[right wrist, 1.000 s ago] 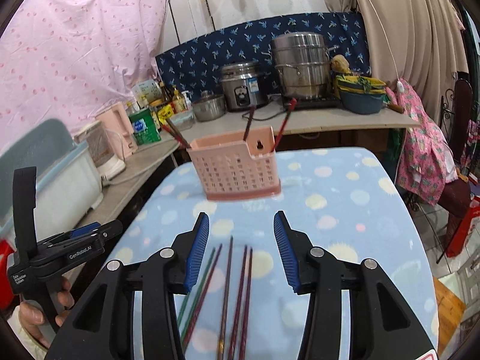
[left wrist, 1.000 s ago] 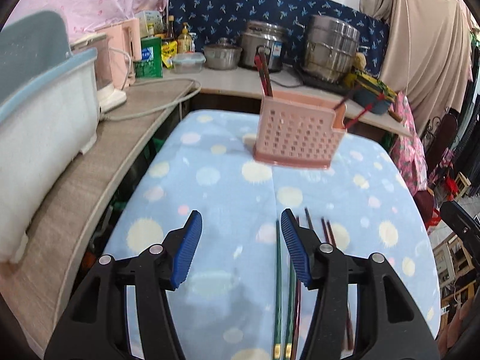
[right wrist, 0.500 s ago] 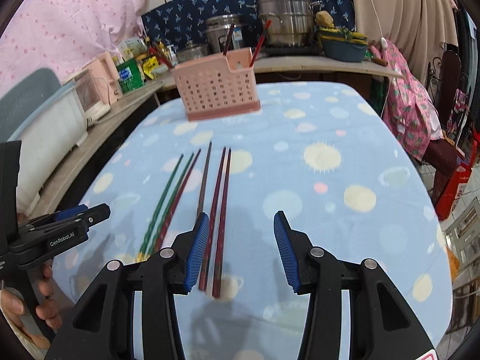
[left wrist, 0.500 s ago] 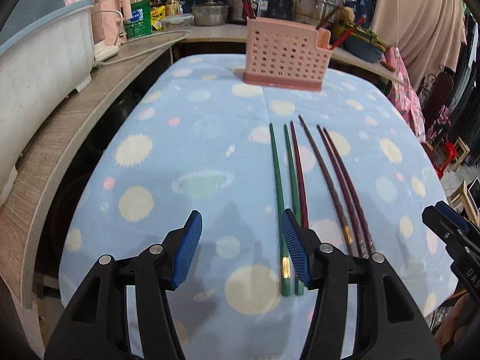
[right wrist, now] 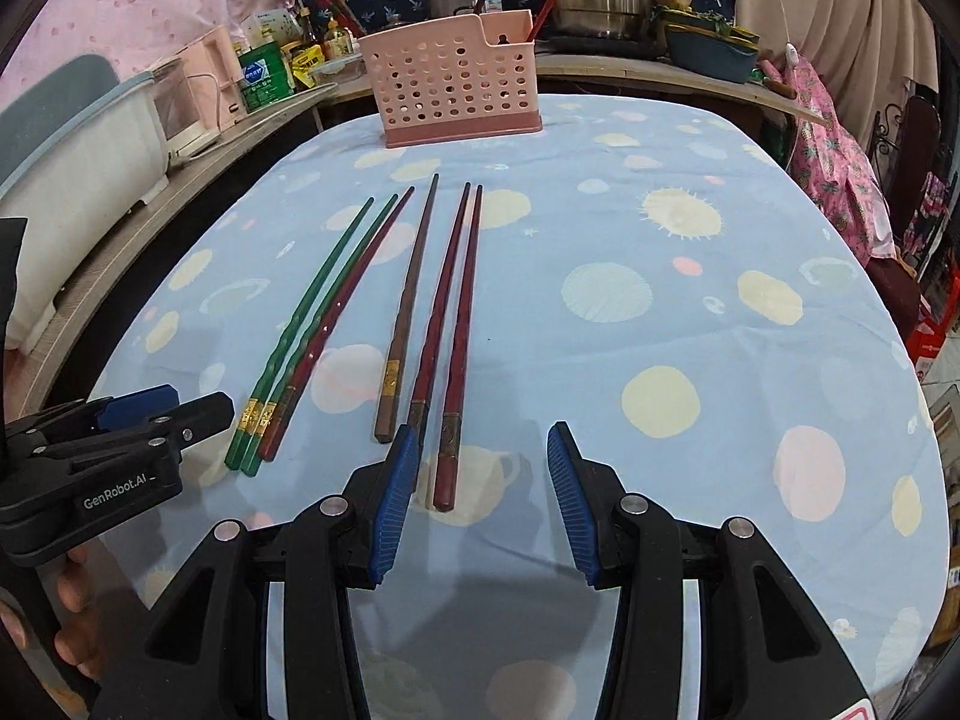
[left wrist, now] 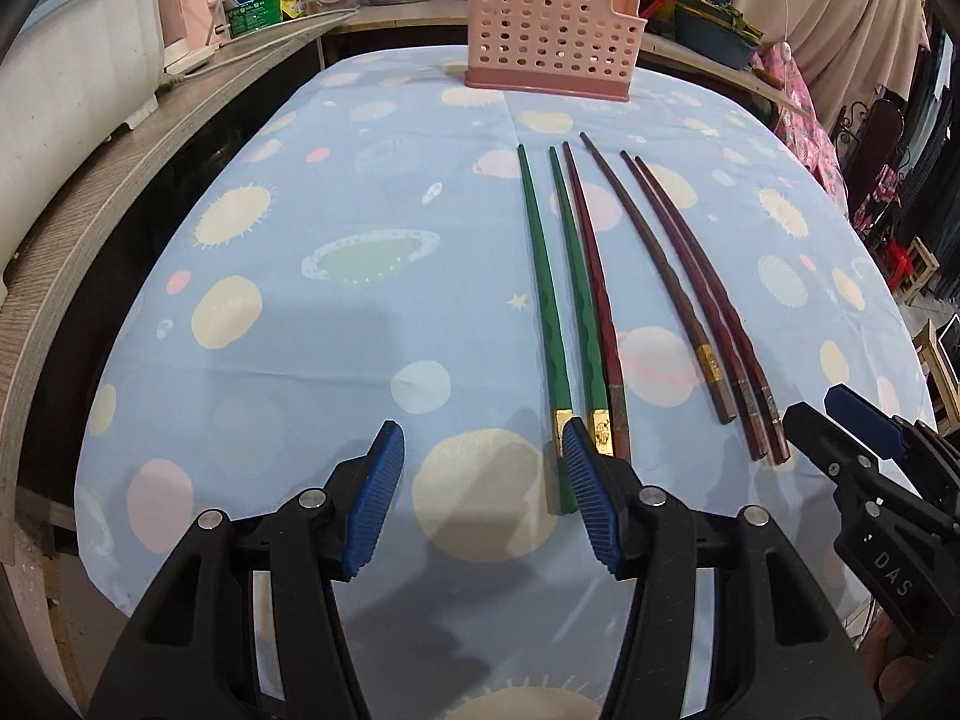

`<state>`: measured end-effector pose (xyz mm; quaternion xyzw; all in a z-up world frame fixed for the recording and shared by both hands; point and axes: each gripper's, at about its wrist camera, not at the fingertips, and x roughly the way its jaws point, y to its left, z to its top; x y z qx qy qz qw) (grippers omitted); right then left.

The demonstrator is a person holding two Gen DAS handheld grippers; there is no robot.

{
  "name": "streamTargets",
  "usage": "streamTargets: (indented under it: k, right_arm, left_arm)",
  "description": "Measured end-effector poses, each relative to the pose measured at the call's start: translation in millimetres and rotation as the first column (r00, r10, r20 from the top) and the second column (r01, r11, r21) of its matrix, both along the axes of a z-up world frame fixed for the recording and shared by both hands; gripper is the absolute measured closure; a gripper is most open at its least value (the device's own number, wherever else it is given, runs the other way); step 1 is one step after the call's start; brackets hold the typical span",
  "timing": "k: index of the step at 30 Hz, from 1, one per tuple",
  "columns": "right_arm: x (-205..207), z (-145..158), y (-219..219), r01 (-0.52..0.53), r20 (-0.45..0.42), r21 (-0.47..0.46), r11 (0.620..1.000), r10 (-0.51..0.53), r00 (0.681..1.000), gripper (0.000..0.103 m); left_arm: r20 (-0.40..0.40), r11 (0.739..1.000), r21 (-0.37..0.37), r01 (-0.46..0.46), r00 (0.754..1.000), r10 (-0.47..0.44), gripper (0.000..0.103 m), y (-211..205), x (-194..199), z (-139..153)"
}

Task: Organize utensils
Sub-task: 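Move both open tools back down to the remaining chopsticks, then grasp a green chopstick with the left tool while the right tool grasps a dark red chopstick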

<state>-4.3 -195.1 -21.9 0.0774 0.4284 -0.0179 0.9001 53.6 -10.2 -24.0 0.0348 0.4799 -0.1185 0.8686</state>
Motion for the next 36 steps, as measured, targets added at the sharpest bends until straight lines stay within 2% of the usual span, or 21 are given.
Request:
streamTargets:
  k: [19, 28, 33, 36]
  right_arm:
    - [3.9, -11.4, 3.4, -0.007, -0.019, -0.015, 1.0, 0.007, 1.0, 0.081]
    - [4.0, -12.2, 1.2, -0.003, -0.019, -0.016, 1.0, 0.003, 1.0, 0.087]
    - [4.3, -12.3, 1.2, -0.002, -0.019, -0.016, 1.0, 0.002, 1.0, 0.089]
    - [4.3, -12.3, 1.1, -0.003, -0.019, -0.018, 1.0, 0.002, 1.0, 0.09]
  left_arm:
    - [-0.006, 1.0, 0.006, 0.023, 1.0, -0.023, 0.05, -7.1, -0.2, -6.6]
    - [-0.005, 0.999, 0.026, 0.025, 1.0, -0.025, 0.051, -10.9, 0.2, -9.8]
    - [0.003, 0.999, 0.045, 0.017, 1.0, -0.017, 0.06, -9.6, 2.0, -9.8]
    - [0.004, 0.999, 0.053, 0.011, 1.0, -0.011, 0.07, -7.8, 4.5, -9.2]
